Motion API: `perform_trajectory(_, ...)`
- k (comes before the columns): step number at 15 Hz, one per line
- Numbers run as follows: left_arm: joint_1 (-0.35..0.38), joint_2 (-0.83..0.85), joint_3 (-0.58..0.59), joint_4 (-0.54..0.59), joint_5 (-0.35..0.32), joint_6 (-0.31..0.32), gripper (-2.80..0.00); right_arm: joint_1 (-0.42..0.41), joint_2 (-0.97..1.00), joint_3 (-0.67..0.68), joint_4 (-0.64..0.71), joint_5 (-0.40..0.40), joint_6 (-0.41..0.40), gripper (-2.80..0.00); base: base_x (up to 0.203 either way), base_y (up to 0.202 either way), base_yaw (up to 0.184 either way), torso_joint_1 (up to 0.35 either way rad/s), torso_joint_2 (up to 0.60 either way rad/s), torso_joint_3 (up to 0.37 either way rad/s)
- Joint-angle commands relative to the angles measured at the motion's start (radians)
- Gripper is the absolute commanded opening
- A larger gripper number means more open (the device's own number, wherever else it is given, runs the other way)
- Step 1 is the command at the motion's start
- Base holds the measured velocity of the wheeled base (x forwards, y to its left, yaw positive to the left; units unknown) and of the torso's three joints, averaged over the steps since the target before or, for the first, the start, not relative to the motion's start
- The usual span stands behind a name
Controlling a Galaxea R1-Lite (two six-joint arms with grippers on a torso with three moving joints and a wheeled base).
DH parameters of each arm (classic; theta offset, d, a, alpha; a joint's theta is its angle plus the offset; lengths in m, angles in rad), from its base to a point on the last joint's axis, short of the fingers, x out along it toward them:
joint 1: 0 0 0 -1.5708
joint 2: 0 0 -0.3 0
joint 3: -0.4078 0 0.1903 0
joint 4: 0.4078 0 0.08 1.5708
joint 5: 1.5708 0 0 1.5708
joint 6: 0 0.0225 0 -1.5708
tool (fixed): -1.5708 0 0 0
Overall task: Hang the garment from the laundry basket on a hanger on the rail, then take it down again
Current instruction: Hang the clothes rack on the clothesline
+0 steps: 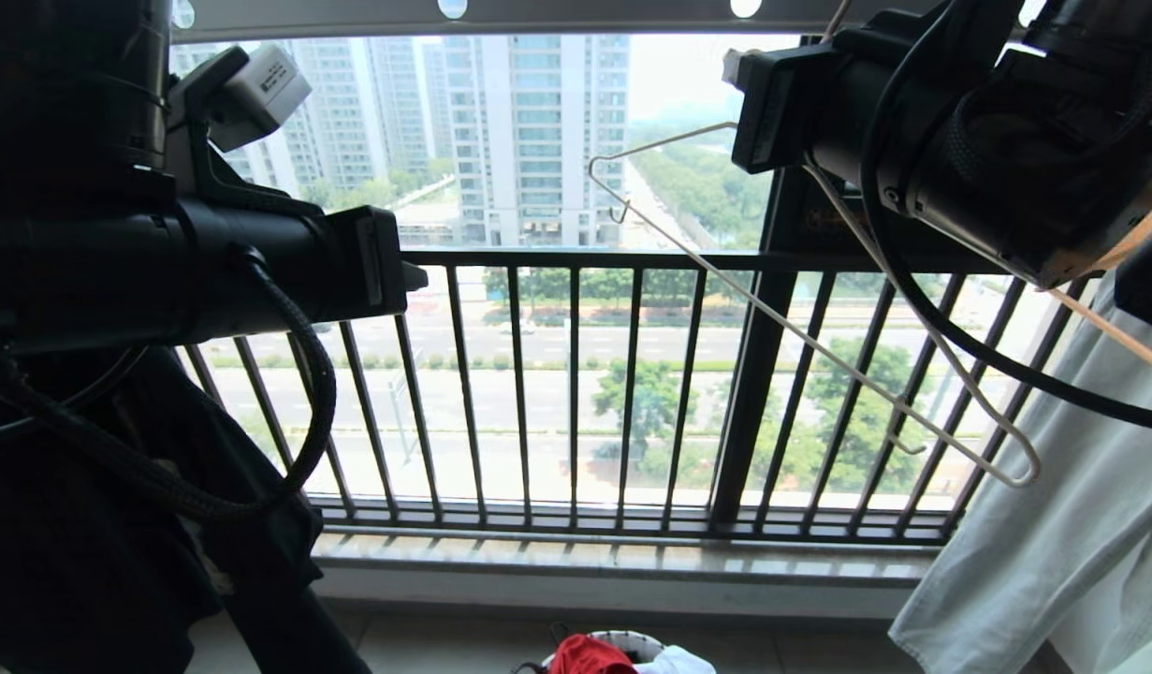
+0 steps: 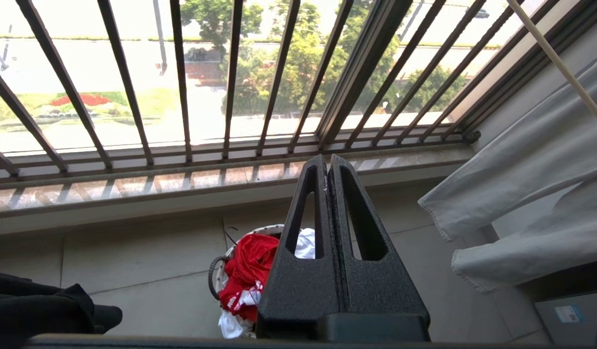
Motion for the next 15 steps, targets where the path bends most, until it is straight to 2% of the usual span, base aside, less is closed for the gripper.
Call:
perform_trajectory(1,0.002,-0.007,0.0,0.001,0.001,-0.002,-2.8,-0.011,0.028,-0.033,0.002,-0.002,-0.003,-2.8,0.0,0.0,0.0,0.0,0.0,0.0)
perform_trajectory(9,0.002,-0.02,0.001,0.001,0.001,-0.002,-2.8,-0.089,0.045,-0.076,0.033,0.002,-0.002,-2.8,0.0,0.0,0.0,0.0,0.0,0.0)
perform_trajectory(15,0.001,-0.021,0.001,0.001,0.0,-0.002,-2.8,-0.106,0.088,-0.115,0.034,0.004,-0.001,-2.8,0.0,0.0,0.0,0.0,0.0,0.0)
